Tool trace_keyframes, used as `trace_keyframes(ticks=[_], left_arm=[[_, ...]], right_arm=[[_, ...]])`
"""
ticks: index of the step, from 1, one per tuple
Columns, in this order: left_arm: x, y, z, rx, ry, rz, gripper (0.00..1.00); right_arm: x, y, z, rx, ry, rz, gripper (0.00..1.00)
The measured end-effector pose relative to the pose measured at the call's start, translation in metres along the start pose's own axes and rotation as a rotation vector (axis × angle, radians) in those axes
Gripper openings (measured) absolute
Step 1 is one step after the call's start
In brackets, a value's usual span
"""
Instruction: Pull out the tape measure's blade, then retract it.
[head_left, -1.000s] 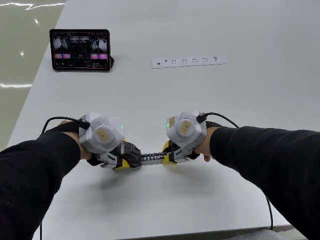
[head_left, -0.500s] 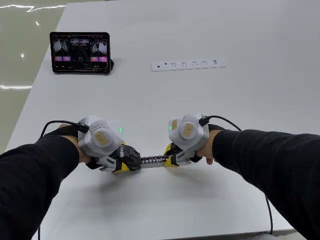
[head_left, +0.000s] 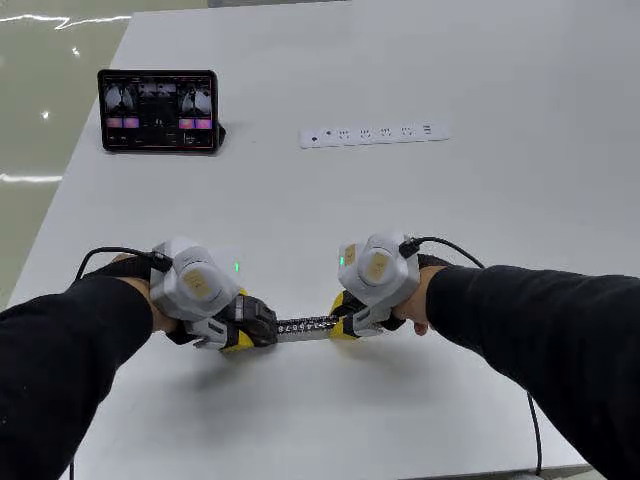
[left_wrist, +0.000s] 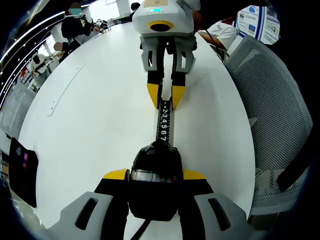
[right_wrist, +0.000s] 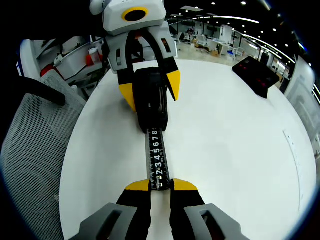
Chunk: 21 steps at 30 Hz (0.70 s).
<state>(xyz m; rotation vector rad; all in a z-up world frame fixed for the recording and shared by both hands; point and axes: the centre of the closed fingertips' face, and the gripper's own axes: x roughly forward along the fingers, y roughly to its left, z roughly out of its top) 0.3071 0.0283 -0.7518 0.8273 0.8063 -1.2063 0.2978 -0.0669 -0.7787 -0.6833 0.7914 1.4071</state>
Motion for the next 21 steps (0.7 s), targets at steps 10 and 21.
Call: trace_keyframes(ticks=[10, 21], left_arm=[[0.0002, -0.0002, -0.0002, 0.003, -0.001, 0.004, 0.33], [-0.0002, -0.0008, -0.0001, 0.004, -0.005, 0.005, 0.33]], right_arm=[[-0.0029, 0.0001, -0.0044, 0.002, 0.008, -0.002, 0.1], [-0.0046, -0.0011, -0.0082, 0.006, 0.01, -0.004, 0.1]])
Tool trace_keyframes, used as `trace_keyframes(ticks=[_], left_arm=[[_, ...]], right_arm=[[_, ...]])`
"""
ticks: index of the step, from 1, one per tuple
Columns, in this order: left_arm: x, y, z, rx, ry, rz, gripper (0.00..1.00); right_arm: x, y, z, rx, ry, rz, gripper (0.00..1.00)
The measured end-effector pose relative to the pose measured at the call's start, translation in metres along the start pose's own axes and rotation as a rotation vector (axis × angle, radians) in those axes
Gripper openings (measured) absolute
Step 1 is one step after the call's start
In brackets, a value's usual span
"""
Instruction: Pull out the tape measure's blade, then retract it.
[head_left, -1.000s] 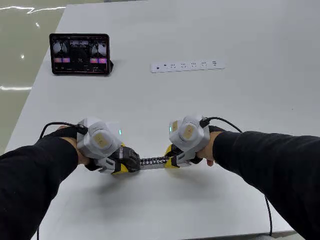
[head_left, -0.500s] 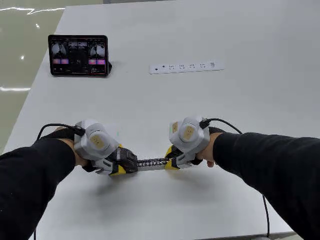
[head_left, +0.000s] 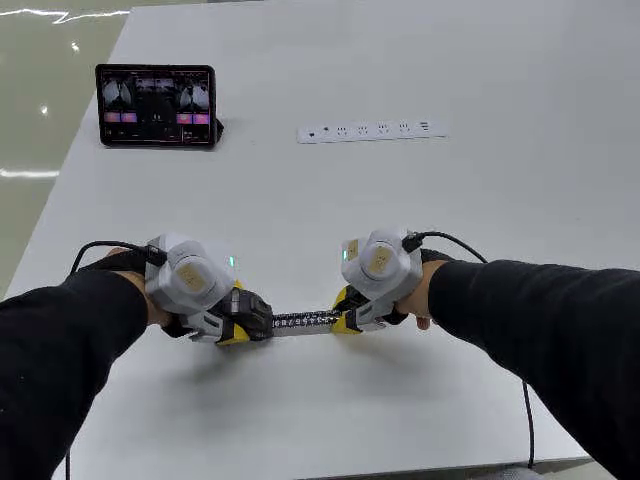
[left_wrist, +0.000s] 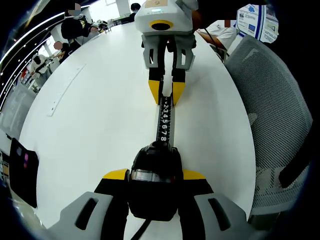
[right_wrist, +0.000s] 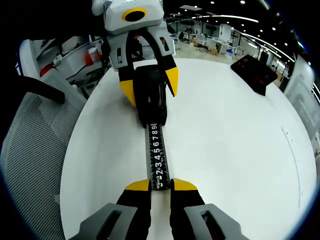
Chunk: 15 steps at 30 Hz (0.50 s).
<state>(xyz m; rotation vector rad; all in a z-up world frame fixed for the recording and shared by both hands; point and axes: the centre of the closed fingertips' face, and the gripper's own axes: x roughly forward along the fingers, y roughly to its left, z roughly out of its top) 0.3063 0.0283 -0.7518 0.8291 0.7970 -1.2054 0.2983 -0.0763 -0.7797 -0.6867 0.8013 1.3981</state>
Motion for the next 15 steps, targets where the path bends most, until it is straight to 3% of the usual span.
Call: trace_keyframes(ticks=[15], left_arm=[[-0.0016, -0.0009, 0.0009, 0.0, 0.0, 0.002, 0.33]], right_arm=[[-0.0031, 0.0006, -0.0031, 0.012, -0.002, -0.001, 0.1]])
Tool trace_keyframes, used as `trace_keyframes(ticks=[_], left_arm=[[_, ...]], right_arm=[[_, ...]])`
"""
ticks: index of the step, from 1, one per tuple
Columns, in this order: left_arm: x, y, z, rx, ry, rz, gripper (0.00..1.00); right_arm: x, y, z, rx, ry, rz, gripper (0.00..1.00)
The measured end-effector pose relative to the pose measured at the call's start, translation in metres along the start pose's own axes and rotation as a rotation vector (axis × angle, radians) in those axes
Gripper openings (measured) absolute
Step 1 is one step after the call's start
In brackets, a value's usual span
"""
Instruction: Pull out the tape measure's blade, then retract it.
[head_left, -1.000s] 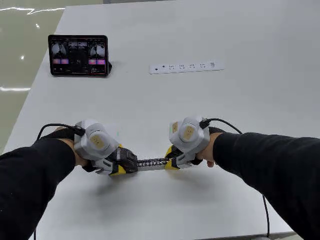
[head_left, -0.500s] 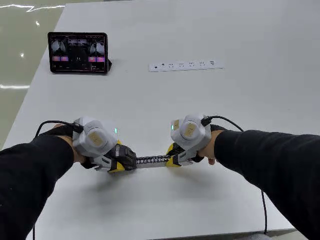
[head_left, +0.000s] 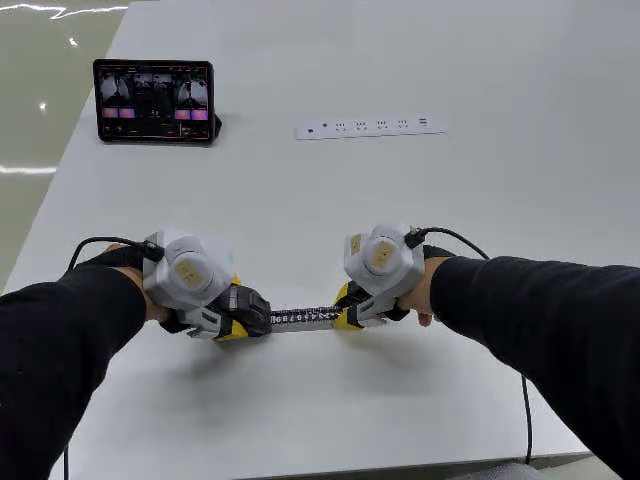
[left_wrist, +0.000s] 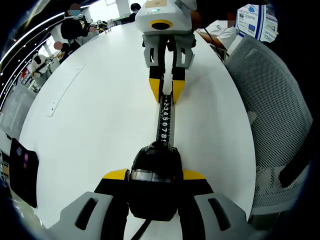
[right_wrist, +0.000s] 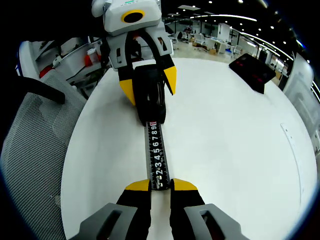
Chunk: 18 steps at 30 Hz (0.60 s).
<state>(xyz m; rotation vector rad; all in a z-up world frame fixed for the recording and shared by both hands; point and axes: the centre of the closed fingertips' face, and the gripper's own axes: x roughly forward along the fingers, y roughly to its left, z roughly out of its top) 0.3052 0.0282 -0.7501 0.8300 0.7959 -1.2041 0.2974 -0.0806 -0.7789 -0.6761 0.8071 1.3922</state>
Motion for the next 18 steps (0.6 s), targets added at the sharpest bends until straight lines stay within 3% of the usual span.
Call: trace_keyframes(ticks=[18], left_arm=[[-0.001, -0.0019, 0.0008, 0.001, 0.004, 0.0, 0.33]], right_arm=[[-0.0056, -0.0014, -0.0104, 0.012, 0.002, -0.006, 0.1]])
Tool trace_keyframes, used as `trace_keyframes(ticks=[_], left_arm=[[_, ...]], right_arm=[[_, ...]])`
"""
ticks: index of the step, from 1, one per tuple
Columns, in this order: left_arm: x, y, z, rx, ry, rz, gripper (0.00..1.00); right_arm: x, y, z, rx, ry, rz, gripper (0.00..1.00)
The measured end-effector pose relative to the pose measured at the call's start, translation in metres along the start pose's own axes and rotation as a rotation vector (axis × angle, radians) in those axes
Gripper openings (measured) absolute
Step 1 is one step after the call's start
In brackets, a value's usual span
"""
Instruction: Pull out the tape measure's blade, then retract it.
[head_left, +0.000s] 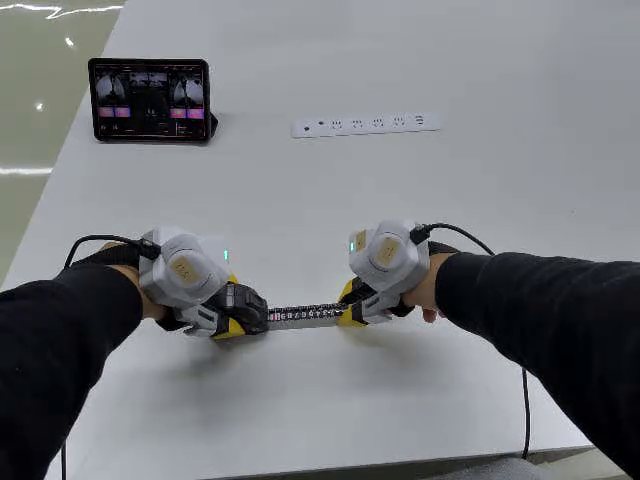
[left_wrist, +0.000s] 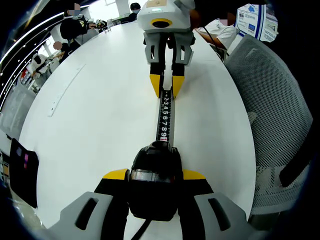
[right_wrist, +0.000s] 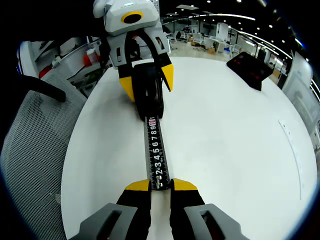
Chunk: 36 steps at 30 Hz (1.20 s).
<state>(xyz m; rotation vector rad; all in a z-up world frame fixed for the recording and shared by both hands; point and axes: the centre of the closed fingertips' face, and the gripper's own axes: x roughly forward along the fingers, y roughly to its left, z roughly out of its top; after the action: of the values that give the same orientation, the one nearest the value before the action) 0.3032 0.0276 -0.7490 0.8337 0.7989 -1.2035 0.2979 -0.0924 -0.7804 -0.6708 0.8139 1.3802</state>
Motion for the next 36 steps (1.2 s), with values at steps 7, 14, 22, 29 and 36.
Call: trace_keyframes(ticks=[7, 14, 22, 29, 36], left_arm=[[0.0, 0.0, 0.001, 0.0, 0.0, 0.001, 0.33], [0.0, 0.001, 0.001, -0.001, -0.001, 0.004, 0.33], [0.001, 0.002, 0.0, -0.003, -0.003, 0.004, 0.33], [0.002, 0.003, -0.001, -0.003, -0.004, 0.005, 0.33], [0.002, 0.003, -0.001, -0.004, -0.006, 0.006, 0.33]], right_arm=[[-0.002, -0.001, -0.003, -0.005, 0.006, -0.001, 0.1], [-0.004, -0.002, -0.006, 0.001, 0.008, -0.001, 0.1], [-0.007, -0.002, -0.01, 0.0, 0.01, -0.001, 0.1], [-0.01, -0.003, -0.013, 0.0, 0.012, -0.003, 0.1], [-0.012, -0.003, -0.016, 0.006, 0.013, -0.007, 0.1]])
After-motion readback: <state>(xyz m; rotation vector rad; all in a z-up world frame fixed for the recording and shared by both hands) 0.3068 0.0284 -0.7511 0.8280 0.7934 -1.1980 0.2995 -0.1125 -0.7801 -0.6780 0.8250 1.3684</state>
